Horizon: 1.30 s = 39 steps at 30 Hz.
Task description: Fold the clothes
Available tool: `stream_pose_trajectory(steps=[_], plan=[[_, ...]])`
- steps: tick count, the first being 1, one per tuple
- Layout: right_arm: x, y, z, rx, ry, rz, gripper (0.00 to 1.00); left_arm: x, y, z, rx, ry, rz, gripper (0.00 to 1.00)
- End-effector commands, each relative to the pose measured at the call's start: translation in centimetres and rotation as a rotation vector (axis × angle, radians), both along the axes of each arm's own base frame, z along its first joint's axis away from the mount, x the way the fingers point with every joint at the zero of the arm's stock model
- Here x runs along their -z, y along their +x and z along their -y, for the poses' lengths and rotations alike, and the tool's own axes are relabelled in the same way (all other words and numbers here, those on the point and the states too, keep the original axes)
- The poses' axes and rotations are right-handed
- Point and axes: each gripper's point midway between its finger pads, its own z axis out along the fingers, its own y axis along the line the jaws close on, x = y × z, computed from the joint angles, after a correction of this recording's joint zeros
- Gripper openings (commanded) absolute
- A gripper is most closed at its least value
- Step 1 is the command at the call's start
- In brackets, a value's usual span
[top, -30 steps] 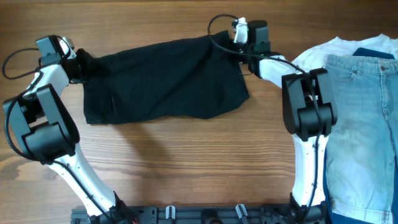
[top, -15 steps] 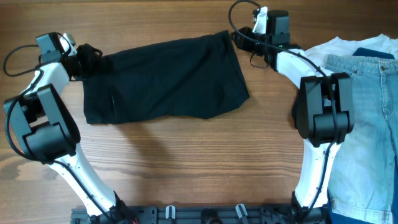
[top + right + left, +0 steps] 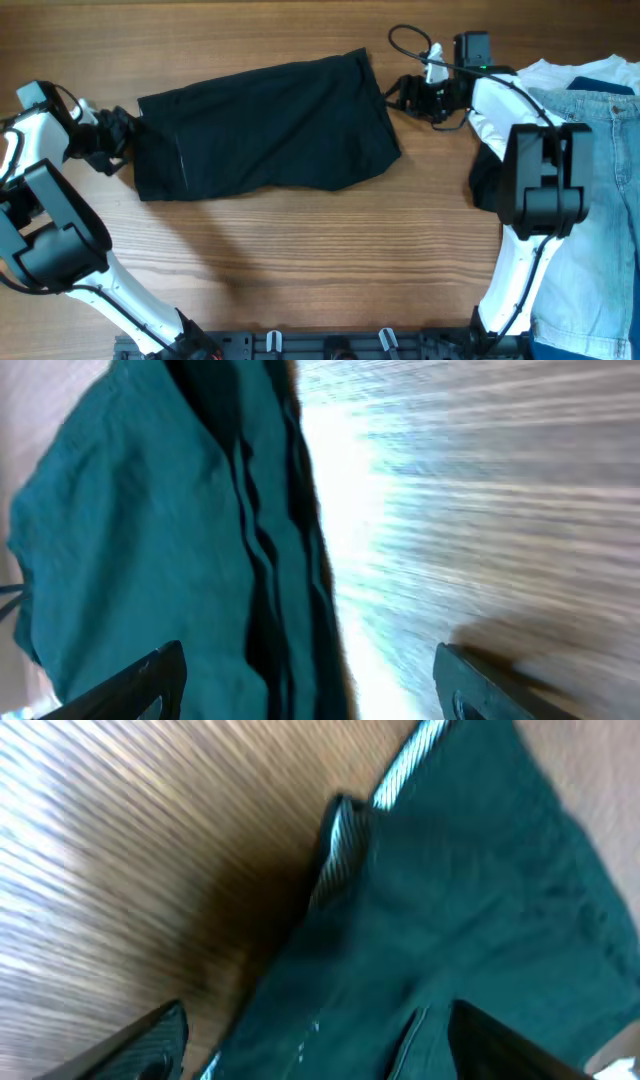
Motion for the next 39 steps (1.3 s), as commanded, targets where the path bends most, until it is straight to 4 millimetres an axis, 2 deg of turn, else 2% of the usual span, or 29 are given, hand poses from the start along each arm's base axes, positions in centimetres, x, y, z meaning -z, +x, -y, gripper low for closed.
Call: stream_pose_trajectory(steps=[1,3,4,6,7,9,10,13,15,19,20,23,24,25,26,28,29,31,33,36,39], plan=[[-6.0,0.0,0.3,-0.079,-0.026,0.16,0.8,-0.2,-0.7,0.5,0.094,0.046,0.001,0.86],[-10.6,-1.3,-0.4,-0.106,-0.014,0.221,0.77,0.2,-1.2,0.3,0.123,0.082,-0.023,0.92],[-11.9,-1.9,-0.8,-0.115,-0.01,0.23,0.71,0.4,-1.3,0.5,0.15,0.088,-0.017,0.93],[-14.2,-3.7,-2.4,-0.148,-0.007,0.236,0.49,1.1,-1.5,1.6,0.212,0.088,-0.022,0.95],[-14.1,-4.6,-3.4,-0.148,-0.006,0.193,0.42,1.7,-1.6,2.6,0.259,0.087,-0.029,0.94],[-12.3,-5.7,-4.3,-0.121,-0.044,0.099,0.23,2.9,-1.6,3.8,0.311,0.101,-0.06,0.89],[-11.3,-6.1,-4.6,-0.108,-0.077,0.064,0.22,3.3,-1.6,4.1,0.325,0.113,-0.077,0.89],[-6.6,-6.9,-4.7,-0.046,-0.225,-0.043,0.16,4.2,-1.6,4.7,0.362,0.166,-0.111,0.91],[-3.8,-7.4,-5.1,-0.05,-0.243,-0.107,0.16,4.2,-1.3,4.9,0.37,0.174,-0.103,0.93],[1.1,-8.5,-4.8,-0.06,-0.268,-0.232,0.14,4.9,-1.6,6.1,0.377,0.105,-0.104,0.84],[2.1,-8.8,-4.9,-0.067,-0.271,-0.261,0.15,5.4,-1.7,7.2,0.383,0.049,-0.096,0.82],[4.0,-9.7,-5.0,-0.081,-0.271,-0.316,0.15,6.2,-1.8,8.6,0.398,-0.008,-0.1,0.68],[4.4,-9.8,-5.0,-0.082,-0.274,-0.327,0.15,6.4,-1.9,9.0,0.41,-0.009,-0.104,0.58],[4.5,-9.9,-5.0,-0.083,-0.274,-0.331,0.15,6.4,-1.8,9.3,0.416,-0.008,-0.104,0.52],[4.5,-10.0,-5.0,-0.084,-0.275,-0.334,0.15,6.4,-1.8,9.5,0.423,-0.006,-0.102,0.41],[4.5,-10.0,-4.9,-0.086,-0.276,-0.335,0.13,6.3,-1.8,9.7,0.427,-0.008,-0.105,0.11],[4.5,-10.1,-4.9,-0.086,-0.276,-0.338,0.09,6.2,-2.1,9.6,0.424,-0.013,-0.114,0.04],[4.2,-10.1,-4.8,-0.086,-0.276,-0.338,0.06,5.5,-2.4,9.0,0.406,-0.019,-0.125,0.04],[3.0,-9.9,-4.5,-0.097,-0.277,-0.318,0.04,3.6,-2.3,7.5,0.368,-0.022,-0.123,0.04],[-0.3,-9.1,-3.4,-0.082,-0.278,-0.248,0.05,-1.3,-1.8,4.4,0.29,0.002,-0.092,0.04],[-4.2,-8.2,-0.5,-0.033,-0.339,-0.154,0.06,-7.7,-1.8,1.2,0.231,0.091,-0.044,0.04]])
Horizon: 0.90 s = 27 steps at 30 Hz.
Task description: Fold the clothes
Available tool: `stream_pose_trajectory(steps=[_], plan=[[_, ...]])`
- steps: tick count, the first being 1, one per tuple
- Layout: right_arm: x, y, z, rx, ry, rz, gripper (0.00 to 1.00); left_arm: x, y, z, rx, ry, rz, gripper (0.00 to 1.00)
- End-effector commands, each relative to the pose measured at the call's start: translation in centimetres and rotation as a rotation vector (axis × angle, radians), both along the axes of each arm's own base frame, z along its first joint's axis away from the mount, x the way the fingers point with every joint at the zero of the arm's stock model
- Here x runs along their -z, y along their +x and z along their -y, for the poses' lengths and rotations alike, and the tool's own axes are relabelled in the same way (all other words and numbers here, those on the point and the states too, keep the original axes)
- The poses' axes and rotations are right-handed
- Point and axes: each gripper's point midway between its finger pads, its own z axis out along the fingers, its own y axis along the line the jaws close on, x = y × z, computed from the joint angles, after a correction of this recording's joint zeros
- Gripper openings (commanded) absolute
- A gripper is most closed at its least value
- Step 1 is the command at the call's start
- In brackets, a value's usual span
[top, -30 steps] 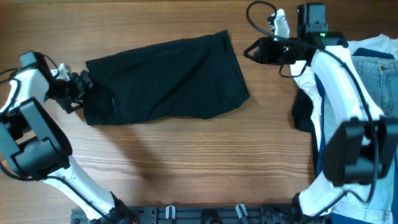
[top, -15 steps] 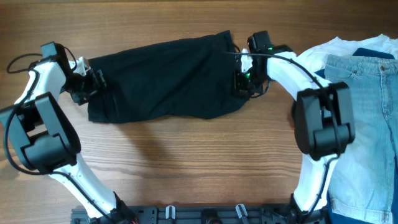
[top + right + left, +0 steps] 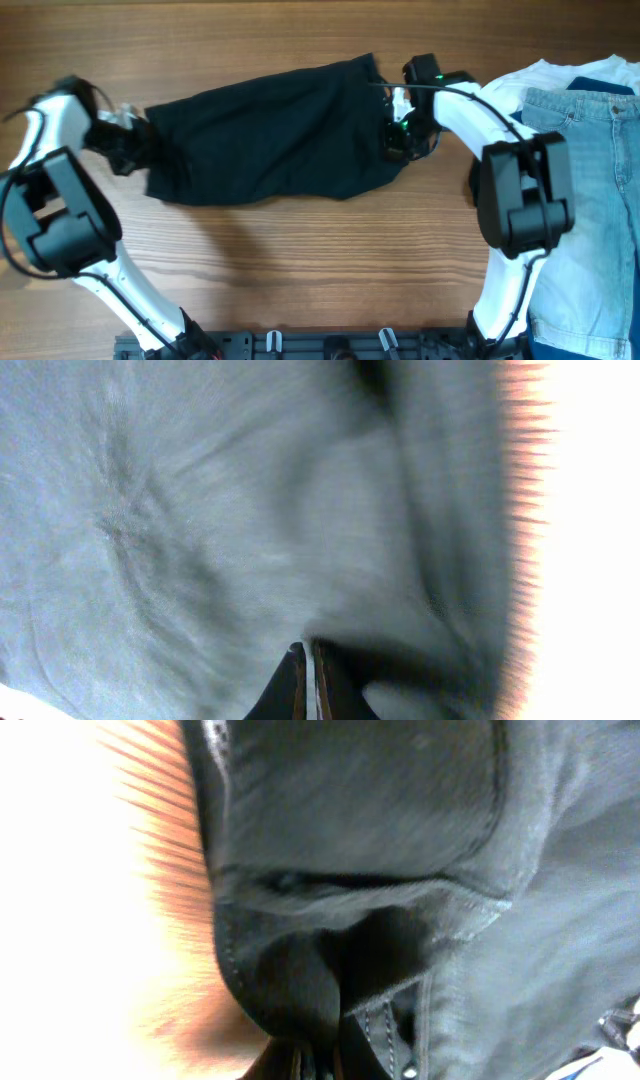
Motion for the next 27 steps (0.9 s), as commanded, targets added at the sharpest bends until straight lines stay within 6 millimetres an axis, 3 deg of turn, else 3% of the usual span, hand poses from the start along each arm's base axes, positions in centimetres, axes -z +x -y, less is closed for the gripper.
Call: stream_pose_trajectory(steps=[1,5,8,13,16,21,25,27], plan=[[-6.1,1.9,3.9,0.025,-0.1,0.183,0.06,-9.0,1.5,-3.8,-0.054,0.138,0.171,0.04],[-8.1,1.9,5.9,0.06,-0.151,0.223,0.08,-14.1,2.0,-1.6,-0.027,0.18,0.292,0.04],[-8.1,1.8,6.0,0.062,-0.153,0.216,0.07,-15.5,2.9,1.6,-0.008,0.173,0.328,0.04],[-8.0,1.7,6.0,0.062,-0.153,0.214,0.08,-15.3,5.1,8.3,0.015,0.132,0.33,0.04],[-8.0,1.7,6.0,0.064,-0.153,0.213,0.08,-14.3,6.0,11.5,-0.004,0.172,0.302,0.04],[-8.1,1.8,6.0,0.064,-0.152,0.218,0.09,-11.1,6.0,19.4,0.078,0.192,0.241,0.06],[-8.1,1.8,6.0,0.064,-0.152,0.219,0.09,-7.1,6.4,26.0,0.169,0.182,0.228,0.1],[-8.1,1.8,6.0,0.065,-0.152,0.218,0.09,-5.2,6.7,28.5,0.213,0.174,0.238,0.47]])
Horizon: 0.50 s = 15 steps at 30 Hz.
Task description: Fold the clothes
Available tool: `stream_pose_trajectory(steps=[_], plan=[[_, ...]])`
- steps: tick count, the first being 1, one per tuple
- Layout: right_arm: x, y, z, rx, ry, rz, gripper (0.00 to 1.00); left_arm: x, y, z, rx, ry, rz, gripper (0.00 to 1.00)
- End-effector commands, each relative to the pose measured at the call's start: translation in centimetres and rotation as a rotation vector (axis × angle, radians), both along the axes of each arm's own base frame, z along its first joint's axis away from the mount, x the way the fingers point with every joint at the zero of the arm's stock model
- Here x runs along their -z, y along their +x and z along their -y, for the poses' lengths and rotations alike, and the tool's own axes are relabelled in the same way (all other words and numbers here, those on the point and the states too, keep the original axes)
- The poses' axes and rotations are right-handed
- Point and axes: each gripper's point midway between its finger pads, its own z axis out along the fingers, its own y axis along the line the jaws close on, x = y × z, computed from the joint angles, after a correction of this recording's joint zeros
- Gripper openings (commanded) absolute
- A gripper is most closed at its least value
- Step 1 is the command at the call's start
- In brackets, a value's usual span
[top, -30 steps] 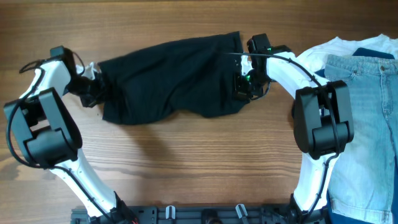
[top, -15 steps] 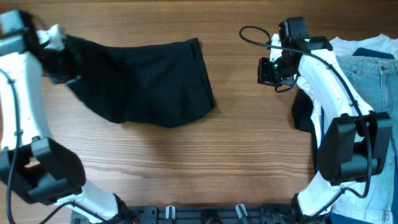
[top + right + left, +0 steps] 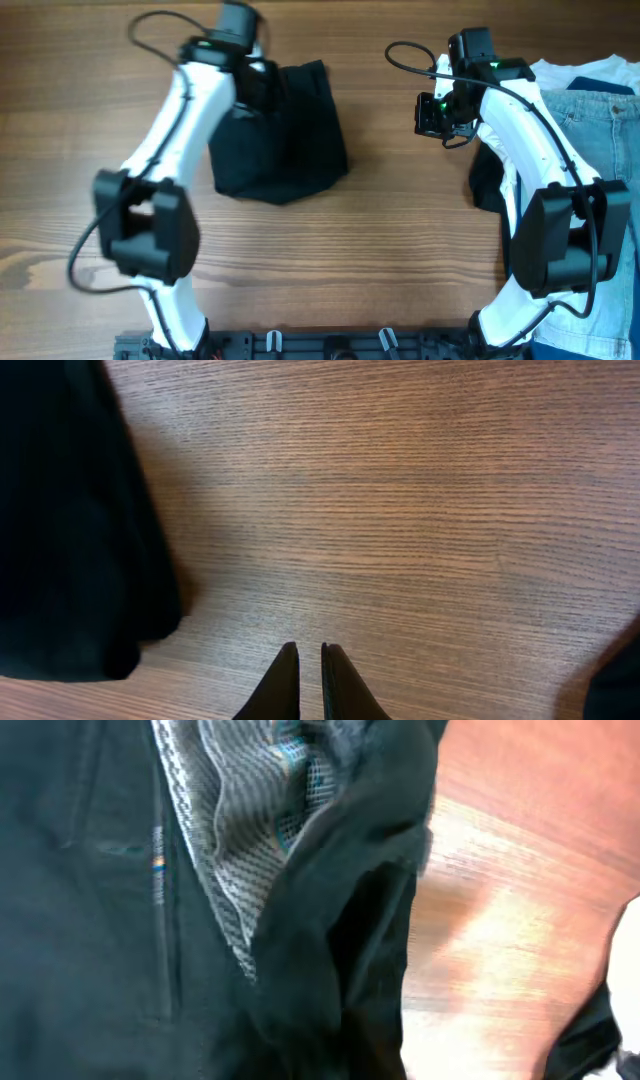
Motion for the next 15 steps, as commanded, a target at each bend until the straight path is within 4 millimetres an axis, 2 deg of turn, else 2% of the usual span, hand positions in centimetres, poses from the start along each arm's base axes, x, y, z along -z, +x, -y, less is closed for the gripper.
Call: stream_pose_trajectory(steps=[1,3,5,6,8,9,11,13,15], plan=[[-0.2,0.2,0.1,-0.011,-0.016,0.015,0.09,3.2,0.0,3.7,0.019,-0.001,-0.029,0.6],[-0.2,0.3,0.0,-0.015,-0.013,0.019,0.15,3.4,0.0,3.5,0.016,0.02,-0.024,0.61],[-0.7,0.9,-1.1,-0.086,0.039,0.064,0.15,2.0,0.2,2.1,-0.002,0.023,-0.016,0.66],[-1.4,1.2,-2.7,-0.174,0.121,0.105,0.16,1.0,0.2,0.8,-0.007,0.029,-0.014,0.66],[-3.6,1.4,-6.4,-0.313,0.322,0.19,0.23,-0.4,0.0,-2.3,-0.012,0.068,-0.007,0.67],[-4.9,1.5,-8.3,-0.361,0.42,0.233,0.24,-0.8,-0.3,-4.9,-0.038,0.114,-0.019,0.68],[-6.4,1.8,-11.4,-0.412,0.502,0.286,0.24,-0.6,-0.9,-8.7,-0.099,0.164,-0.066,0.69],[-6.1,1.8,-13.7,-0.446,0.471,0.31,0.24,0.4,-1.5,-11.1,-0.111,0.163,-0.11,0.68],[-3.3,1.7,-15.5,-0.387,0.349,0.259,0.19,1.8,-2.3,-12.3,-0.089,0.12,-0.147,0.72]])
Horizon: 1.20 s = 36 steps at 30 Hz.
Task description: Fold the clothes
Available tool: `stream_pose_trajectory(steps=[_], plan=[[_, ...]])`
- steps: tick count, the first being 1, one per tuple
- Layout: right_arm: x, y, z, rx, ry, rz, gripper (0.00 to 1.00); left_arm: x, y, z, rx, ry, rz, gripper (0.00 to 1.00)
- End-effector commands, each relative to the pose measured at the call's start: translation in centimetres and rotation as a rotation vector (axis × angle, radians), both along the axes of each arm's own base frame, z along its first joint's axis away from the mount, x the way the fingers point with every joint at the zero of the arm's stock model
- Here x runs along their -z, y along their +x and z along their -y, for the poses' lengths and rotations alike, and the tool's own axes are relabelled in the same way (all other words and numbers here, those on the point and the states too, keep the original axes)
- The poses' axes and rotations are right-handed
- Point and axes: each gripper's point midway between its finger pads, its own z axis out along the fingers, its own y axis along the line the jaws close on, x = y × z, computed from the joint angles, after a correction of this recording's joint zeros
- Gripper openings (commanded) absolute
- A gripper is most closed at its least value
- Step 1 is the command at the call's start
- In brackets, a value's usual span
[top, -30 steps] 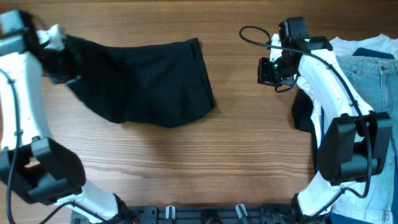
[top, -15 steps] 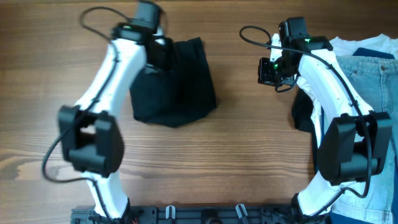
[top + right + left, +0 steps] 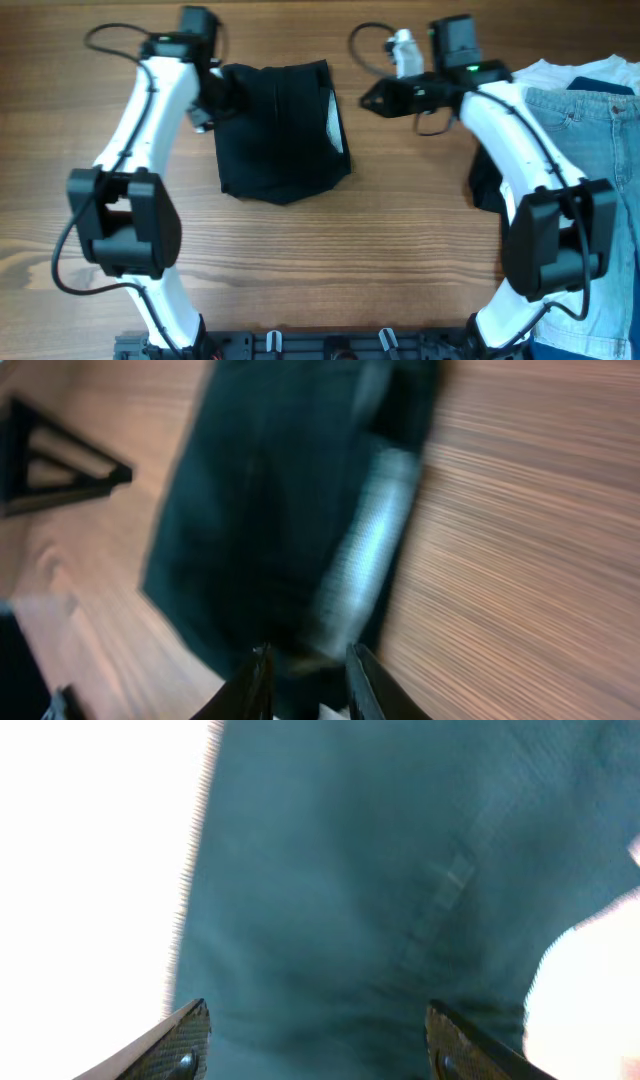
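Observation:
A black garment (image 3: pixel 280 135) lies folded into a compact square on the wooden table (image 3: pixel 320 270), with a pale lining strip (image 3: pixel 336 125) showing at its right edge. My left gripper (image 3: pixel 212 105) hovers at the garment's upper left edge. In the left wrist view its fingers (image 3: pixel 318 1015) are spread wide open over dark cloth (image 3: pixel 380 880), gripping nothing. My right gripper (image 3: pixel 368 100) hangs just right of the garment. Its fingers (image 3: pixel 308 655) are slightly apart and point at the folded cloth (image 3: pixel 280 510), with nothing between them.
A pile of clothes lies at the right edge: blue jeans (image 3: pixel 600 180), a white garment (image 3: pixel 560 75) and a dark piece (image 3: pixel 485 190) under the right arm. A black stand (image 3: pixel 60 460) shows beyond the garment in the right wrist view.
My left gripper was close over the cloth at the fold's top; now it is at the garment's left edge, open. My right gripper moved left toward the garment and its fingers parted slightly.
The black garment first lay spread out wide, with an open gripper at each end. Then both grippers were shut on its ends. Later it lay folded into a compact square with the left gripper over it and the right gripper shut and apart. Now both are open beside it.

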Motion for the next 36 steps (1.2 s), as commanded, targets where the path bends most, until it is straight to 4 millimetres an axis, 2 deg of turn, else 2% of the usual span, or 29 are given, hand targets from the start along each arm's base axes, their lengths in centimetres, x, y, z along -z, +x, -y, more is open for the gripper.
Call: stream_pose_trajectory(steps=[1,5,7,9,10,12,15,16,17,20,24,28,29,30,32,33,35,36], plan=[[3.2,-1.6,-4.6,0.009,-0.093,-0.074,0.18,1.3,-1.1,-2.1,0.068,-0.038,-0.024,0.75],[9.2,-4.1,-7.3,0.029,-0.163,-0.254,0.18,4.0,-1.9,-3.7,0.085,-0.061,-0.033,0.89],[12.3,-5.1,-7.5,0.085,-0.196,-0.368,0.18,5.0,-1.9,-4.7,0.084,-0.062,-0.018,0.89],[14.6,-6.0,-7.2,0.155,-0.203,-0.49,0.15,5.5,-1.9,-4.1,0.076,-0.153,-0.003,0.89],[15.0,-6.0,-7.0,0.177,-0.199,-0.515,0.14,5.6,-2.2,-3.6,0.09,-0.188,-0.004,0.89],[15.0,-5.7,-6.7,0.204,-0.194,-0.528,0.15,6.0,-3.4,-3.0,0.1,-0.226,-0.044,0.89],[14.9,-5.8,-6.8,0.188,-0.181,-0.531,0.15,6.0,-5.1,-1.7,0.105,-0.288,-0.105,0.74],[14.8,-5.9,-6.8,0.183,-0.181,-0.533,0.16,6.1,-6.1,-1.1,0.113,-0.291,-0.147,0.43],[14.6,-6.1,-7.2,0.158,-0.164,-0.533,0.16,6.1,-6.7,-0.7,0.121,-0.293,-0.17,0.22],[14.6,-6.0,-7.2,0.158,-0.164,-0.533,0.16,6.1,-7.2,-0.2,0.14,-0.292,-0.188,0.04],[14.6,-6.0,-7.2,0.158,-0.163,-0.532,0.16,7.5,-8.0,-0.2,0.193,-0.212,-0.204,0.04],[14.3,-6.0,-7.2,0.157,-0.161,-0.527,0.16,12.0,-11.2,-1.2,0.079,-0.115,-0.287,0.04],[14.0,-6.0,-7.2,0.156,-0.16,-0.525,0.16,13.4,-12.3,-2.3,0.016,-0.062,-0.31,0.04],[13.7,-6.1,-7.2,0.154,-0.159,-0.522,0.16,13.9,-12.5,-3.4,-0.019,-0.019,-0.311,0.04],[12.7,-5.9,-7.2,0.119,-0.155,-0.476,0.15,13.7,-11.6,-4.9,-0.06,0.003,-0.284,0.04],[11.9,-5.6,-7.3,0.092,-0.149,-0.439,0.15,13.1,-10.4,-5.7,-0.086,-0.005,-0.248,0.06],[9.7,-4.9,-7.2,0.068,-0.154,-0.346,0.15,11.0,-7.2,-7.3,-0.107,-0.02,-0.156,0.09],[8.5,-4.5,-7.0,0.065,-0.156,-0.3,0.15,9.2,-4.8,-8.1,-0.078,-0.033,-0.077,0.11]])
